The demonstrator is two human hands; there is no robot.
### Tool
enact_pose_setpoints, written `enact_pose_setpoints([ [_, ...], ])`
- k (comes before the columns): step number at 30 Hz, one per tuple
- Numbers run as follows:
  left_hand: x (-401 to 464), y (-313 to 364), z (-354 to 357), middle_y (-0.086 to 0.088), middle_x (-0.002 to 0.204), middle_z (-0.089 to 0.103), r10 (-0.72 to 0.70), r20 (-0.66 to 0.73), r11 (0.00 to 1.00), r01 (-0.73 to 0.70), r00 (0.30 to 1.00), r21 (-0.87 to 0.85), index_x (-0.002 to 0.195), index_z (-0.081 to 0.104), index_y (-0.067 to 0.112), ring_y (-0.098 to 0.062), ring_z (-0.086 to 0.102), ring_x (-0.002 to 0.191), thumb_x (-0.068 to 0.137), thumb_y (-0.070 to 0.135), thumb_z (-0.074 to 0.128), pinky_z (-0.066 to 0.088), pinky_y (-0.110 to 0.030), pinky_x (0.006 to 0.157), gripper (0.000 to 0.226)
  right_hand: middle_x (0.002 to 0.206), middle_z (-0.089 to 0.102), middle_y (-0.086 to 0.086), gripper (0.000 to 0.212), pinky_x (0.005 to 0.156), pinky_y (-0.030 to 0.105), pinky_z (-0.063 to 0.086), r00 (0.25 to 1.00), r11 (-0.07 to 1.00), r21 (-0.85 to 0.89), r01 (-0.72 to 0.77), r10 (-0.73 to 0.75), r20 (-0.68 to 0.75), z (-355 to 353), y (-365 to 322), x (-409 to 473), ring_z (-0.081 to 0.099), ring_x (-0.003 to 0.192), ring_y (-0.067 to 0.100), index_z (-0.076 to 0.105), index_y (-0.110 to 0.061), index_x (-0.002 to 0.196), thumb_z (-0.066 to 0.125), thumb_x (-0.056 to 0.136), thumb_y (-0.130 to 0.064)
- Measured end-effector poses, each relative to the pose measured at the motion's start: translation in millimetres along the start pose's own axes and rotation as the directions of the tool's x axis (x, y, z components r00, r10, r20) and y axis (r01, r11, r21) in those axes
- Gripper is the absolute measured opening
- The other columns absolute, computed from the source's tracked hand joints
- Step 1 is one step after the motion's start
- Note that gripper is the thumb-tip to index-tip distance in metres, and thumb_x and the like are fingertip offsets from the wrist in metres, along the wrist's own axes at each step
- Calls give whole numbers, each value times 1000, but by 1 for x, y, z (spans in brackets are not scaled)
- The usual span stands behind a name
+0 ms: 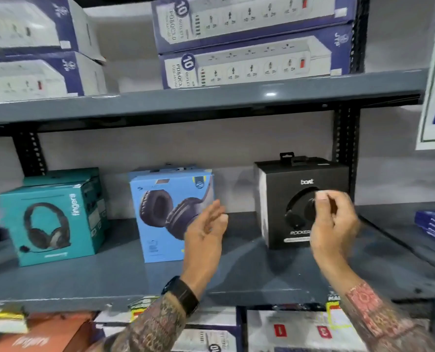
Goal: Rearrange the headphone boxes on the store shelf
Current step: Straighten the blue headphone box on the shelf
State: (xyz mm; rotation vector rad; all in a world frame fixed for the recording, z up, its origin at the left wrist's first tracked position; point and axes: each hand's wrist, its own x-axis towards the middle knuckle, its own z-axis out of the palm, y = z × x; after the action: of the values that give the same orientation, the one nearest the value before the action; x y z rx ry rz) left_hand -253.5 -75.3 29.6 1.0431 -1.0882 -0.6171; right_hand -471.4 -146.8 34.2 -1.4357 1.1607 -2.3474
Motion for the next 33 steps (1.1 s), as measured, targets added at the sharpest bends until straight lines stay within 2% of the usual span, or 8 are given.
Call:
enact_pose_setpoints([
  [4, -3, 9, -81, 9, 95, 83, 129, -299, 992, -119, 946, 50, 109, 78, 32, -21, 76, 93, 102, 4, 67, 62, -41, 90, 31, 76, 69, -7, 20, 65, 28, 56, 937, 985, 136, -110, 57, 346, 51, -34, -55, 64, 70, 17, 72, -23, 93, 61, 94, -40],
  [7, 14, 12, -133, 7, 117, 72, 128, -445, 990, -85, 886, 116, 131, 68, 25, -12, 66, 104, 107, 15, 60, 54, -44, 103, 27, 125, 71, -14, 44, 100, 31, 52, 762, 949, 43, -313, 224, 607, 99, -40, -87, 67, 109, 4, 65, -30, 133, 67, 94, -53],
  [9, 32, 11, -151, 11, 148, 59, -38, -272, 997, 54, 961, 49, 155, 52, 25, -5, 61, 126, 112, 38, 50, 50, -27, 108, 45, 156, 49, -15, 72, 112, 30, 35, 671, 905, -23, -425, 332, 663, 119, -39, -98, 49, 142, 7, 42, -34, 160, 63, 96, -60],
  [14, 48, -5, -174, 8, 124, 82, -218, 83, 976, 219, 972, 0, 132, 72, 29, -4, 79, 108, 113, 53, 31, 60, -21, 87, 51, 160, 51, -19, 92, 123, 45, 38, 635, 873, -28, -487, 376, 675, 152, -35, -135, 48, 148, 10, 41, -44, 158, 64, 78, -85],
  [20, 74, -18, -216, 2, 137, 76, -221, 90, 975, 217, 971, 48, 141, 67, 27, -16, 74, 124, 111, 59, 32, 57, -35, 106, 56, 155, 58, -10, 79, 119, 49, 45, 677, 902, -53, -429, 360, 642, 187, -46, -166, 55, 142, 16, 42, -38, 158, 64, 86, -62],
  [26, 100, -35, -238, 9, 131, 77, -208, 168, 977, 195, 964, 91, 141, 65, 30, 5, 78, 102, 114, 48, 32, 59, -11, 80, 46, 149, 62, -10, 61, 110, 41, 48, 704, 912, -84, -402, 367, 607, 206, -50, -176, 58, 138, 17, 43, -37, 158, 64, 101, -34],
  [29, 108, -39, -244, 10, 134, 79, -219, 191, 975, 220, 957, 20, 140, 68, 31, -5, 75, 122, 110, 61, 31, 56, -28, 105, 56, 165, 39, -19, 78, 122, 39, 36, 709, 901, -54, -431, 375, 597, 205, -50, -172, 41, 151, 8, 30, -41, 164, 69, 97, -45],
  [33, 120, -30, -241, 6, 108, 87, -290, 156, 943, 310, 944, -125, 121, 78, 31, -8, 83, 95, 105, 73, 17, 58, -35, 92, 76, 150, 27, -23, 104, 119, 33, 24, 586, 811, -20, -585, 439, 680, 209, -54, -148, 26, 142, 2, 1, -40, 168, 72, 92, -48],
])
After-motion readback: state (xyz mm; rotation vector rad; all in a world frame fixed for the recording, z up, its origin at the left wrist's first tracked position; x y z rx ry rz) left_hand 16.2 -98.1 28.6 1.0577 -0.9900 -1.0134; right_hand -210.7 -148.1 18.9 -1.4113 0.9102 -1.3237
